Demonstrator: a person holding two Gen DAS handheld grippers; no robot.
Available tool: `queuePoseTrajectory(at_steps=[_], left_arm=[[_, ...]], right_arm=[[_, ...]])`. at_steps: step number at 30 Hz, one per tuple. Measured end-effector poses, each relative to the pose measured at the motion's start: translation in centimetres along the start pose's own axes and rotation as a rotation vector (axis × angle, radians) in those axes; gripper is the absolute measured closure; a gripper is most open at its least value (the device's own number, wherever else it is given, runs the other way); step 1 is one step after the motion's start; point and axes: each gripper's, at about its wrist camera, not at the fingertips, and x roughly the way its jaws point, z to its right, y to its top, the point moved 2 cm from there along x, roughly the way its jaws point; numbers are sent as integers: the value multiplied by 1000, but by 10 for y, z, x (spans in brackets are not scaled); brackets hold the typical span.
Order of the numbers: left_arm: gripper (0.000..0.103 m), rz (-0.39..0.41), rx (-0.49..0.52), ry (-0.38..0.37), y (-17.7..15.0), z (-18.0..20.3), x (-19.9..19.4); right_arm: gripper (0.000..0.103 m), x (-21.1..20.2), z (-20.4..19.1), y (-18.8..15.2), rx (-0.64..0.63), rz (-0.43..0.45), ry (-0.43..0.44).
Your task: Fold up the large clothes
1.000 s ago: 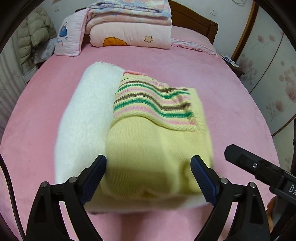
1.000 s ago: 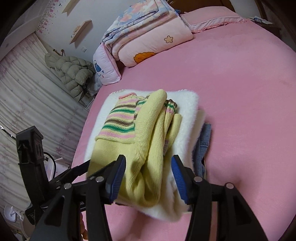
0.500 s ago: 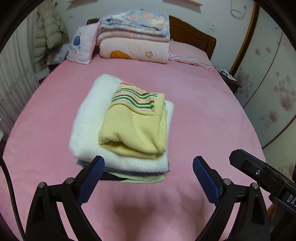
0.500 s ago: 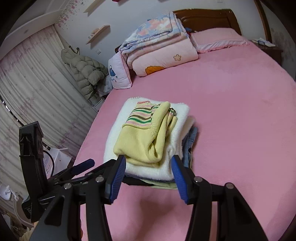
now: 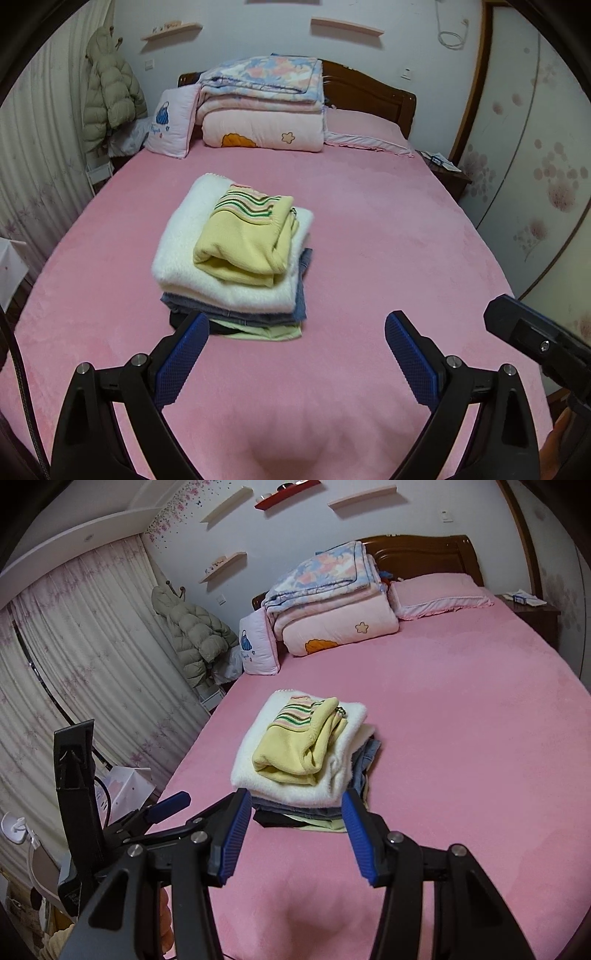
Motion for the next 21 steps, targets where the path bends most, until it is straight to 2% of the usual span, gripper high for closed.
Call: queuePoseTrajectory(at_steps=[7, 9, 10, 14, 18, 21], left_arm=[[7, -1, 12, -9, -42, 28, -83], [6, 22, 14, -5, -54, 35, -114], [1, 32, 16, 5, -58, 37, -126], [1, 68, 20, 24, -81, 48, -172], [1, 48, 24, 18, -115, 57, -195], [1, 32, 18, 19, -143, 60, -198]], right_arm=[[52, -80, -10, -32, -23, 16, -17], [52, -104, -17, -41, -42, 27, -20], [52, -118, -20, -45, -52, 36, -24], [52, -166, -29, -61, -64, 51, -20], [52, -197, -29, -87, -79, 43, -35], [51, -212, -25, -119, -100, 35, -63]])
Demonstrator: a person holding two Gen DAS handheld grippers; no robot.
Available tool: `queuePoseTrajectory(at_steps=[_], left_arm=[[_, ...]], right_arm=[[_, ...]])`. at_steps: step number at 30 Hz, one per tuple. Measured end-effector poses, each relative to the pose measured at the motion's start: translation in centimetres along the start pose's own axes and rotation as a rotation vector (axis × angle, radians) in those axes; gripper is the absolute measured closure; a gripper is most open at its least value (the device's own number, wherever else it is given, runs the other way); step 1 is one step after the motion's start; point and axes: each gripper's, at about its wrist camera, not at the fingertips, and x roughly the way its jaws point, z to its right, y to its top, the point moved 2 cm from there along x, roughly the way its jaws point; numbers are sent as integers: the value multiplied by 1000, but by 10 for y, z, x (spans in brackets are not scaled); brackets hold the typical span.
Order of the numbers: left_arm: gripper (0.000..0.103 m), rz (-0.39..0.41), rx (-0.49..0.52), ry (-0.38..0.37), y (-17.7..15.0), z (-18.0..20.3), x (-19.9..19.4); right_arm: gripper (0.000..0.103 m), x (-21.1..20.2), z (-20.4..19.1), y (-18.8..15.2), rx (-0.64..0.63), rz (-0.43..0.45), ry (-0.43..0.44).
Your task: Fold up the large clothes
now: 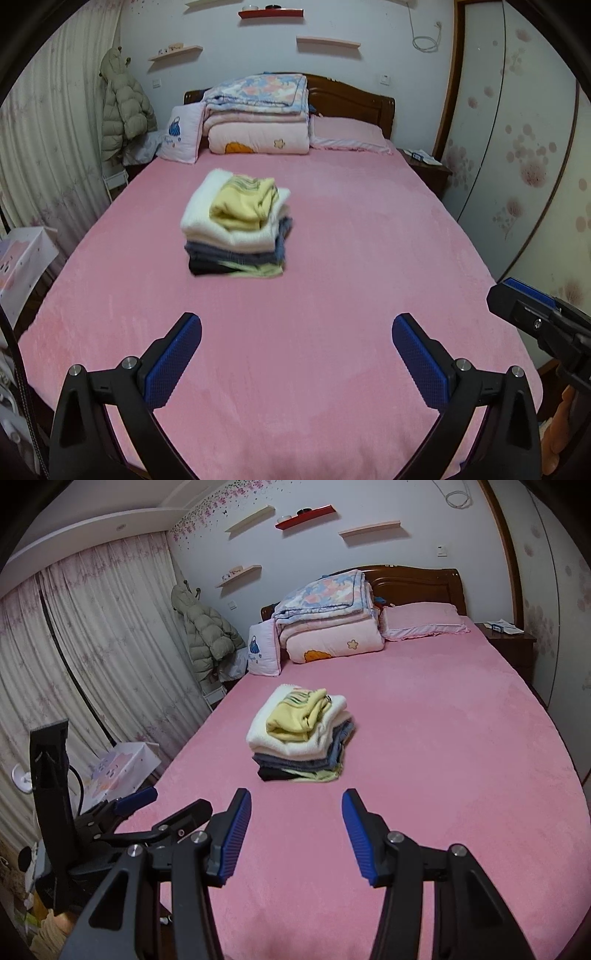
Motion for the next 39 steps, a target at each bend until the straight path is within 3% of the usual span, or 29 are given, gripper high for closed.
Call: queuePoseTrajectory(at_steps=[8, 17, 39], left_arm=[[1, -59, -85, -15, -68, -2, 13], [1, -56, -66, 25, -92, 6, 18], [1, -35, 42, 16, -114, 33, 20]], right_arm=[[51, -15, 7, -75, 1, 30, -84], [49, -10, 12, -117, -23, 23, -148], [44, -3, 38, -135, 31, 16, -186]])
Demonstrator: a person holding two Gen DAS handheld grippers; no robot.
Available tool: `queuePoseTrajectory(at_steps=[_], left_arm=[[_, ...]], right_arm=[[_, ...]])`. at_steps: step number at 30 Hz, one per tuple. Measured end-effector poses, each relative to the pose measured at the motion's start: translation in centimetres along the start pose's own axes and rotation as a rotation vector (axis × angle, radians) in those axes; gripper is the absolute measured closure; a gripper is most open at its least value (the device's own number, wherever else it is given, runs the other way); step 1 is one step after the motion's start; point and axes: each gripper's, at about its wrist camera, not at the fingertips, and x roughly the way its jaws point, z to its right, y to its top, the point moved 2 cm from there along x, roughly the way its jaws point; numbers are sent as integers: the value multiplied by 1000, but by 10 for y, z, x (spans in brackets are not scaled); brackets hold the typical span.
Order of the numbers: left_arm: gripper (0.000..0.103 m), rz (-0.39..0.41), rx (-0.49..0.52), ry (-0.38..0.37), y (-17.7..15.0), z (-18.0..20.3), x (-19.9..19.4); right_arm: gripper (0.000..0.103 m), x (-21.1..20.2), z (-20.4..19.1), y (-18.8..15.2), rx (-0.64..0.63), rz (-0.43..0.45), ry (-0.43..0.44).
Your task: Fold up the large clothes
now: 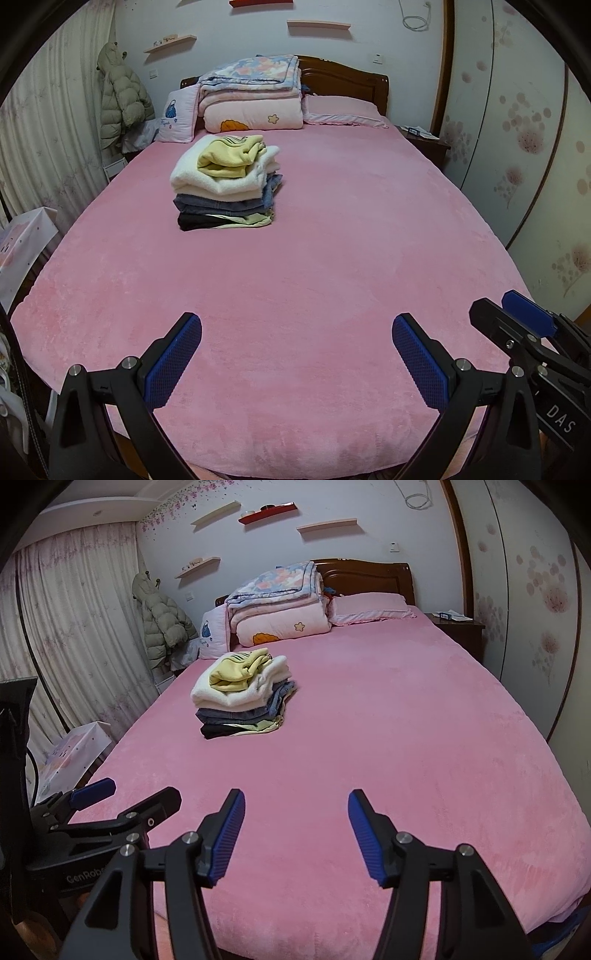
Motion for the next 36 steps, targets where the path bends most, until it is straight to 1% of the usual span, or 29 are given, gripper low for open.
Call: queuePoseTrajectory(at_steps=[15, 36], left_arm=[[1, -21, -13, -12, -3, -1, 11], [1, -39, -19, -15, -6, 3, 21]], right_arm=[[44, 9, 2, -6, -4, -7, -6], [44, 8, 1, -5, -1, -10, -6]])
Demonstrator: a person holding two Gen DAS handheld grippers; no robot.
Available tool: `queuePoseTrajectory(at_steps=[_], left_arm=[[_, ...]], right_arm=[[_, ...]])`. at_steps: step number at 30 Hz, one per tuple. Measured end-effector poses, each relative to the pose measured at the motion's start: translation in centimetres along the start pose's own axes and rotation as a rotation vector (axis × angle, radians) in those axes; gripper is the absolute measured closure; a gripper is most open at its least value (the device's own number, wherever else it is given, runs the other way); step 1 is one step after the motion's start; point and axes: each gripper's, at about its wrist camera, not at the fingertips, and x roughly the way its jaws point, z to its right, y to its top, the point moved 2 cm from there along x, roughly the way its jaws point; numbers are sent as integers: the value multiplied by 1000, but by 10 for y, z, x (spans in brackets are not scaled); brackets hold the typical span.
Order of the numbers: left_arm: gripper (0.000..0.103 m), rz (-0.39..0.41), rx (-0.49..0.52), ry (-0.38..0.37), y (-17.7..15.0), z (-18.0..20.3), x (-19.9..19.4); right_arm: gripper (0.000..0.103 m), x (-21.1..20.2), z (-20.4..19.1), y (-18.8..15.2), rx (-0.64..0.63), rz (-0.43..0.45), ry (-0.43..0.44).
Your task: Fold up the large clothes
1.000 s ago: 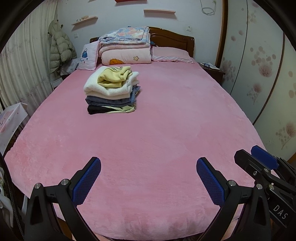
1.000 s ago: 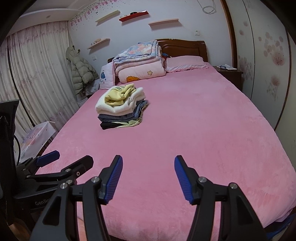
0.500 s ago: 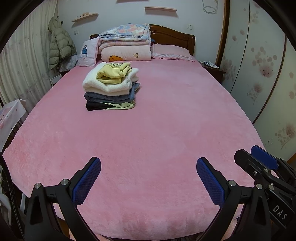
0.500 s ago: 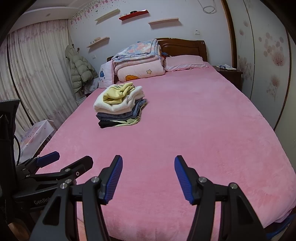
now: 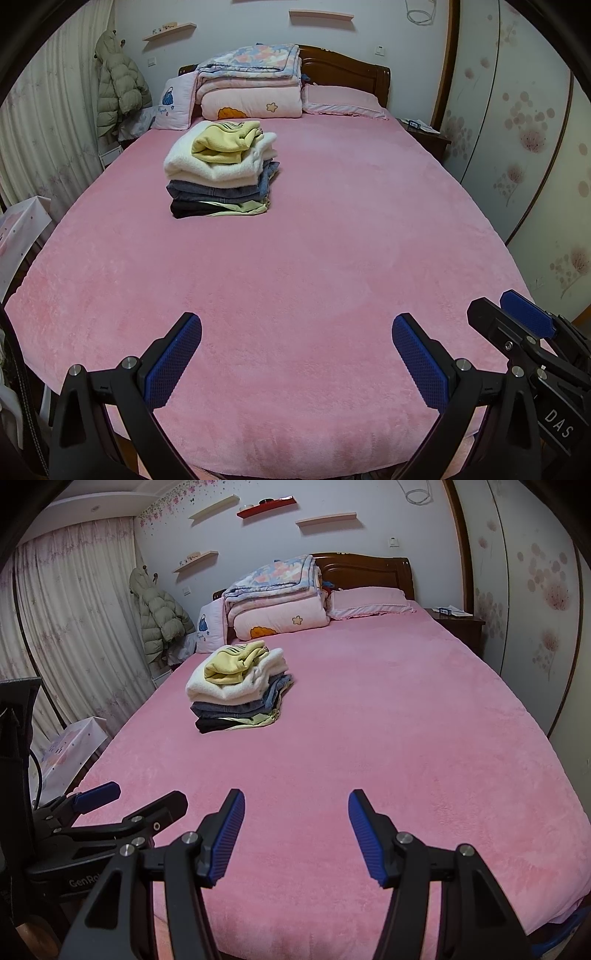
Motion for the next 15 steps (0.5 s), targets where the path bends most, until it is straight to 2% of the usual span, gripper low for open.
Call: queuePoseTrajectory(at_steps=[15], left_arm=[[1, -6, -5, 1, 0, 0, 0]], right_arm=[[44, -1, 3, 1, 0, -2, 1]])
